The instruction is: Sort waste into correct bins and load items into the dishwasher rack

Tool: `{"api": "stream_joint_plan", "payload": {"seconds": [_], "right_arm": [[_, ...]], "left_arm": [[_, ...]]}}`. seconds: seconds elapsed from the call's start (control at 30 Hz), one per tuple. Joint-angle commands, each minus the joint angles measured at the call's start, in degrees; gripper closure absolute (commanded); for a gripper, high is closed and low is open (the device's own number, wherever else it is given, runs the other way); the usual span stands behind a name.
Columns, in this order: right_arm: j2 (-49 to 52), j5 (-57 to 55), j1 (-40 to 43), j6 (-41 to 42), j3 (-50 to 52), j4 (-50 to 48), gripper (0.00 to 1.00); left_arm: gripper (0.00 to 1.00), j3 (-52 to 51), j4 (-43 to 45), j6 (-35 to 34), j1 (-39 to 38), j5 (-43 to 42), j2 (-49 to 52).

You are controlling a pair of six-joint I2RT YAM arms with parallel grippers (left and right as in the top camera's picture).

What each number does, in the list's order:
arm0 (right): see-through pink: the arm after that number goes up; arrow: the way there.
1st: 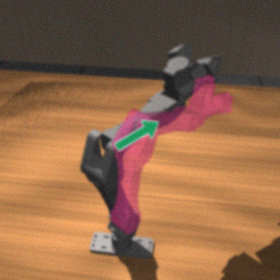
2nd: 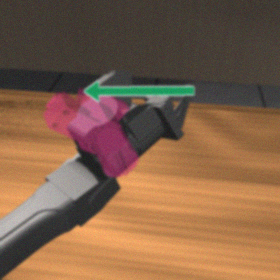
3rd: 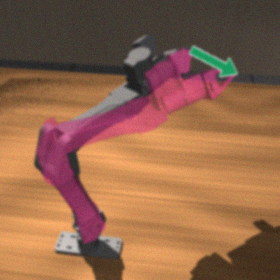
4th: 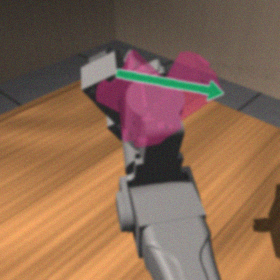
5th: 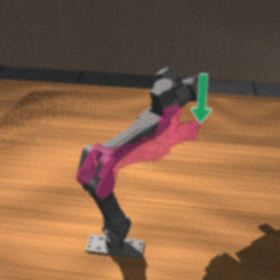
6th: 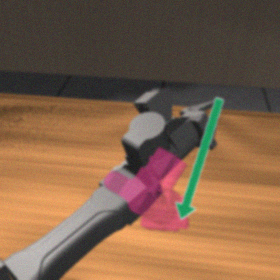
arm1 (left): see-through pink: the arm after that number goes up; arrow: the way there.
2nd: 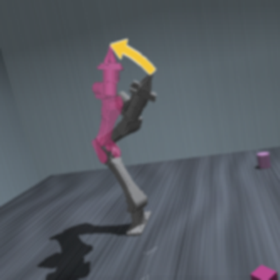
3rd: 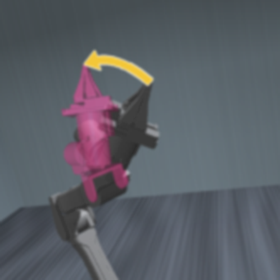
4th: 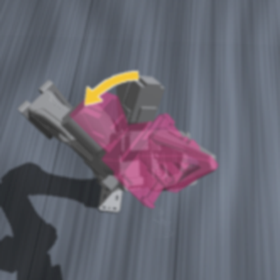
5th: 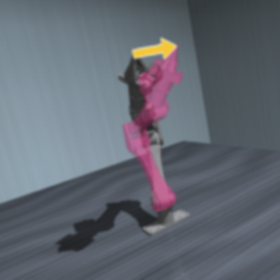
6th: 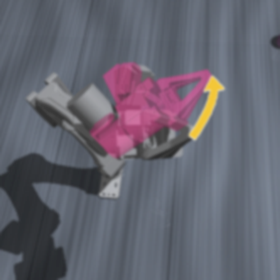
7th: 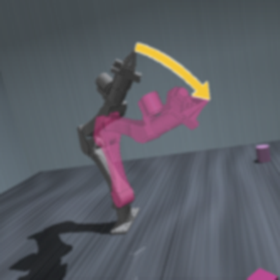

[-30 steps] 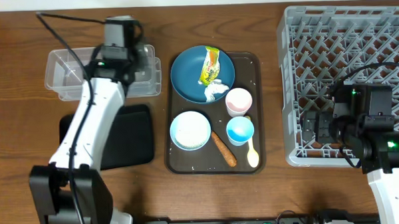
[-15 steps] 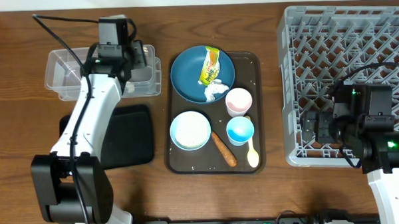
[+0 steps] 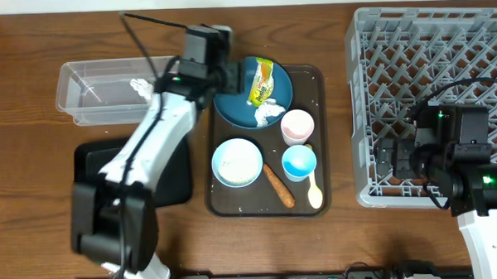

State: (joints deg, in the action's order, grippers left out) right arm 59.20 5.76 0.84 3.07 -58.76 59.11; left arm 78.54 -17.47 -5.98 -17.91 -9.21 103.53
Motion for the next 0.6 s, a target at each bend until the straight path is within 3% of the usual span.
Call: {"api": "stream_joint_plan", "payload": {"seconds": [0.0, 0.57], "right_arm": [[0.07, 0.02, 0.26, 0.5, -1.14, 0.09, 0.01], [0.07, 0.02, 0.26, 0.5, -1.14, 0.28, 0.01]], "left_arm": [[0.32, 0.44, 0.76, 0.15, -1.46, -0.87, 4.04], [0.32, 0.44, 5.09, 0.13, -4.22, -0.9, 15.87]]}}
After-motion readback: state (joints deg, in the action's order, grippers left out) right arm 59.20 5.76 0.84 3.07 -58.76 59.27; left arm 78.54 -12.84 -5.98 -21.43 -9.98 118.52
